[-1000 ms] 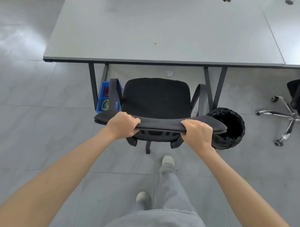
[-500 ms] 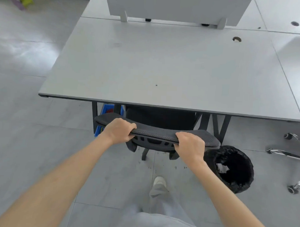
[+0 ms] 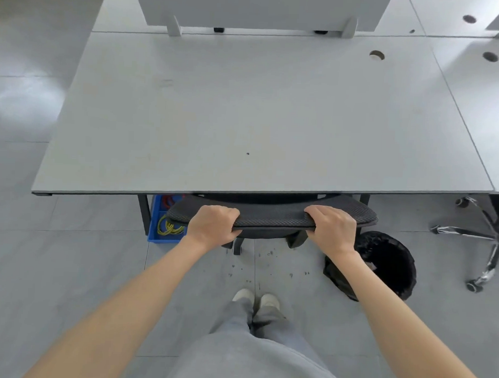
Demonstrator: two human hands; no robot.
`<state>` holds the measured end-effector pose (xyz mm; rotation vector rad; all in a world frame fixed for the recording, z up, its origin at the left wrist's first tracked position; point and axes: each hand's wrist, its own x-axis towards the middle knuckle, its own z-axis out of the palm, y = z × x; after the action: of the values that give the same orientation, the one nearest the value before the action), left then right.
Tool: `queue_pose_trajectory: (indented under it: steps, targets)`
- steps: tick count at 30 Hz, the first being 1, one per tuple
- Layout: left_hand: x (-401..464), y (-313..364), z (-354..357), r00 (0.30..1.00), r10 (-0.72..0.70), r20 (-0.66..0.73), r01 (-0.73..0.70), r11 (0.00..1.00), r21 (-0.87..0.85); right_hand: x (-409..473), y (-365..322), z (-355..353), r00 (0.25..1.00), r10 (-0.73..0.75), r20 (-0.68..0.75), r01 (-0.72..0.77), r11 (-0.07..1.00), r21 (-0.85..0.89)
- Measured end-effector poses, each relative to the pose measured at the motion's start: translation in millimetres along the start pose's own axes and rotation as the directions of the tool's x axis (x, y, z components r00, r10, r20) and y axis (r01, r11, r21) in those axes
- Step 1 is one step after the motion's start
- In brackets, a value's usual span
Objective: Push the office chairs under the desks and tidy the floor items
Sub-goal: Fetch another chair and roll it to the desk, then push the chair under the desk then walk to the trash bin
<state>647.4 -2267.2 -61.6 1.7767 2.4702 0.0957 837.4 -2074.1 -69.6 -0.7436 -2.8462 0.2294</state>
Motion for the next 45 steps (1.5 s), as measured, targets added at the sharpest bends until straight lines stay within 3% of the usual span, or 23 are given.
queue_pose_trajectory:
  steps: [8, 13, 15, 17, 20, 23, 25, 28, 32, 35, 37, 39, 41, 45]
  targets:
    - [-4.9, 9.7, -4.5, 0.992, -0.073, -0.107, 0.054, 0.984, -0.170, -3.1, -3.3, -3.7, 0.998, 0.046, 0.045, -0.047, 0.999, 0.008]
    - [-5.9, 9.0, -14.1, 0.997, 0.080, -0.022, -0.083, 0.959, -0.270, -11.5, -10.9, -13.6, 0.999, 0.030, 0.023, -0.032, 0.996, 0.078]
    - [-11.0, 16.1, -23.1, 0.987, 0.152, -0.045, -0.158, 0.916, -0.368, -32.8, -19.1, -21.7, 0.994, 0.096, -0.054, -0.083, 0.973, 0.216]
    - [-19.5, 34.8, -32.3, 0.984, 0.121, -0.129, -0.174, 0.802, -0.571, -65.2, -30.4, -29.3, 0.964, 0.254, -0.072, -0.196, 0.872, 0.448]
    - [-28.7, 69.3, -29.6, 0.984, 0.025, -0.175, -0.153, 0.622, -0.768, -126.2, -49.9, -30.5, 0.821, 0.566, 0.065, -0.456, 0.585, 0.671]
    - [-28.6, 106.2, -11.5, 0.990, 0.106, 0.089, 0.028, 0.474, -0.880, -196.1, -70.4, -19.9, 0.608, 0.763, 0.221, -0.624, 0.287, 0.727]
    - [-24.0, 134.6, -0.3, 0.943, 0.243, 0.228, 0.095, 0.460, -0.883, -244.8, -86.7, -15.6, 0.445, 0.855, 0.268, -0.646, 0.098, 0.757]
    - [-12.9, 192.3, 5.8, 0.838, 0.465, 0.286, 0.025, 0.489, -0.872, -311.4, -111.8, -18.2, 0.145, 0.948, 0.283, -0.570, -0.153, 0.807]
    - [1.3, 292.7, 13.7, 0.701, 0.649, 0.296, -0.099, 0.499, -0.861, -378.9, -130.2, -19.3, -0.274, 0.931, 0.241, -0.357, -0.331, 0.874]
    - [3.5, 380.9, 25.0, 0.580, 0.744, 0.331, -0.138, 0.491, -0.860, -421.7, -115.8, -19.1, -0.456, 0.854, 0.253, -0.212, -0.380, 0.900]
    - [-1.6, 436.8, 34.0, 0.521, 0.780, 0.347, -0.155, 0.487, -0.859, -452.9, -85.3, -25.5, -0.530, 0.816, 0.231, -0.178, -0.374, 0.910]
    - [-7.2, 488.2, 43.0, 0.486, 0.797, 0.358, -0.187, 0.495, -0.848, -486.5, -37.8, -42.4, -0.553, 0.807, 0.207, -0.161, -0.348, 0.923]
    - [-11.3, 531.8, 47.9, 0.483, 0.790, 0.378, -0.182, 0.513, -0.839, -517.2, 15.9, -66.8, -0.526, 0.830, 0.183, -0.158, -0.307, 0.939]
    - [-5.2, 598.6, 49.1, 0.522, 0.748, 0.410, -0.136, 0.548, -0.826, -563.0, 127.9, -127.1, -0.392, 0.916, 0.089, -0.242, -0.196, 0.950]
